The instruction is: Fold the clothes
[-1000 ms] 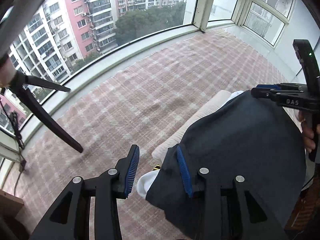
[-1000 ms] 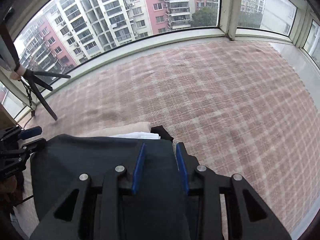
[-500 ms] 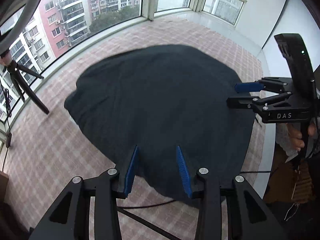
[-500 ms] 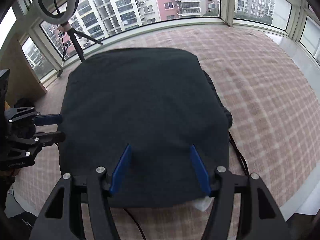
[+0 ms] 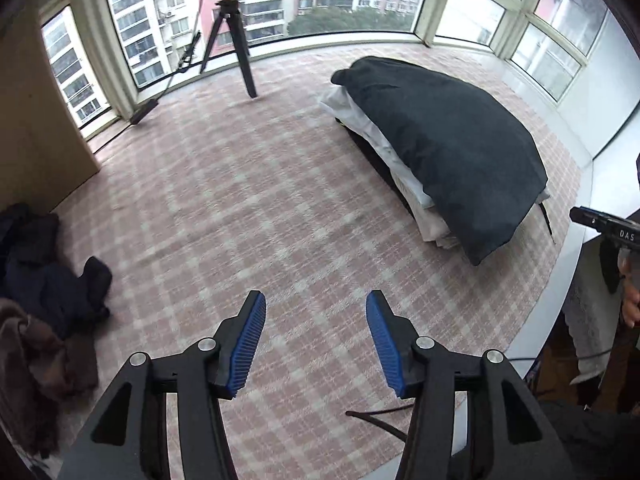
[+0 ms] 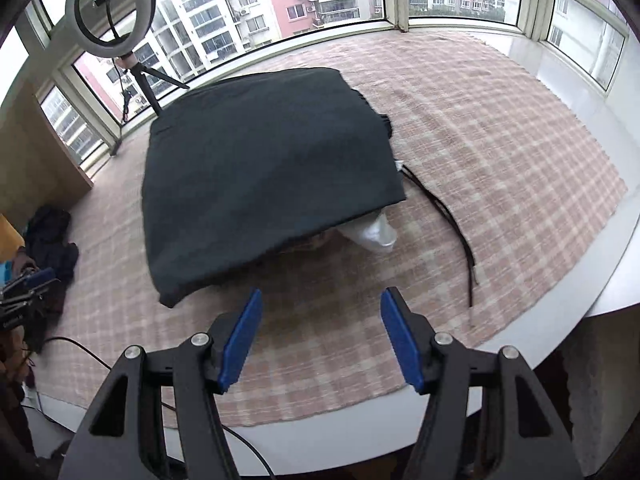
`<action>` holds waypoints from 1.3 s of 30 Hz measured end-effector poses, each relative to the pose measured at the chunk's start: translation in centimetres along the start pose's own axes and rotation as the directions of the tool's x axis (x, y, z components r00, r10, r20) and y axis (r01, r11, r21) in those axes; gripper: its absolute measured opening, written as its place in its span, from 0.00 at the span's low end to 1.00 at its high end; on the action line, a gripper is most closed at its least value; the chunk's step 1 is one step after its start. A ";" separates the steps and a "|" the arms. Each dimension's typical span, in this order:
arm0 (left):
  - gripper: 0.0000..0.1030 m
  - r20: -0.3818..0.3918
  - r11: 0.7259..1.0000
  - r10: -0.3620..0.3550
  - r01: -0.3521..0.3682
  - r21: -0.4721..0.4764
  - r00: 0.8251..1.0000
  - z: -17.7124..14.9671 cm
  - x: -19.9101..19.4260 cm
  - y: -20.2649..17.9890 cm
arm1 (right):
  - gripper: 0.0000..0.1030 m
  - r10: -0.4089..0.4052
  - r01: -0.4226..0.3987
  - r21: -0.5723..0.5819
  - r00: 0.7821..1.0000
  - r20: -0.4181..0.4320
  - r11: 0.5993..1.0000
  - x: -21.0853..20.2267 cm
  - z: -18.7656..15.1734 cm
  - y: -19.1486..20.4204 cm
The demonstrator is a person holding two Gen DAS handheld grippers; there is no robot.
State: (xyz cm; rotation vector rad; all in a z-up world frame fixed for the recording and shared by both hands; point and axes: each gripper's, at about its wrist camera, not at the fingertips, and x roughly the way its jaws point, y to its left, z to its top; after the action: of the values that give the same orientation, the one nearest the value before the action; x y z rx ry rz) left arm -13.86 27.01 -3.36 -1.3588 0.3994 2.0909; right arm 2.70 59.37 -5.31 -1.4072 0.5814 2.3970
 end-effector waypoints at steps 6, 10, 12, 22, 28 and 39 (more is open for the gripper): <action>0.57 0.073 0.998 0.011 -0.007 -0.054 0.997 -1.6 -2.2 -0.5 | 0.59 0.037 -0.037 -0.002 0.999 0.029 0.999 0.7 -2.1 5.9; 0.62 0.078 1.000 -0.013 0.013 0.009 0.997 -2.2 -2.7 -1.8 | 0.59 0.048 -0.050 0.028 0.997 0.064 0.998 -0.4 -3.7 9.0; 0.62 0.087 0.998 -0.014 0.009 0.057 0.996 -3.0 -3.3 -2.4 | 0.59 0.023 -0.024 0.015 0.998 0.065 1.000 -0.7 -4.6 10.5; 0.65 0.073 0.998 -0.021 0.017 0.065 0.997 -7.0 -5.0 2.1 | 0.59 -0.145 0.142 0.041 0.984 0.101 0.989 -4.4 -9.2 16.0; 0.66 0.093 0.998 -0.027 0.021 0.057 0.995 -9.5 -7.0 5.2 | 0.59 -0.198 0.193 0.044 0.966 0.164 0.980 -6.7 -11.1 19.5; 0.68 0.137 0.998 -0.026 0.016 0.068 0.990 -12.1 -10.4 8.0 | 0.59 -0.214 0.218 0.004 0.955 0.205 0.976 -8.6 -13.6 24.6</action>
State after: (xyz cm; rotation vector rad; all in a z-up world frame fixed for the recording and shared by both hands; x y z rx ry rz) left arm -7.22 10.80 0.23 -1.1670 0.3918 2.1199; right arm 6.01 30.89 0.94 -1.1454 0.3350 2.3368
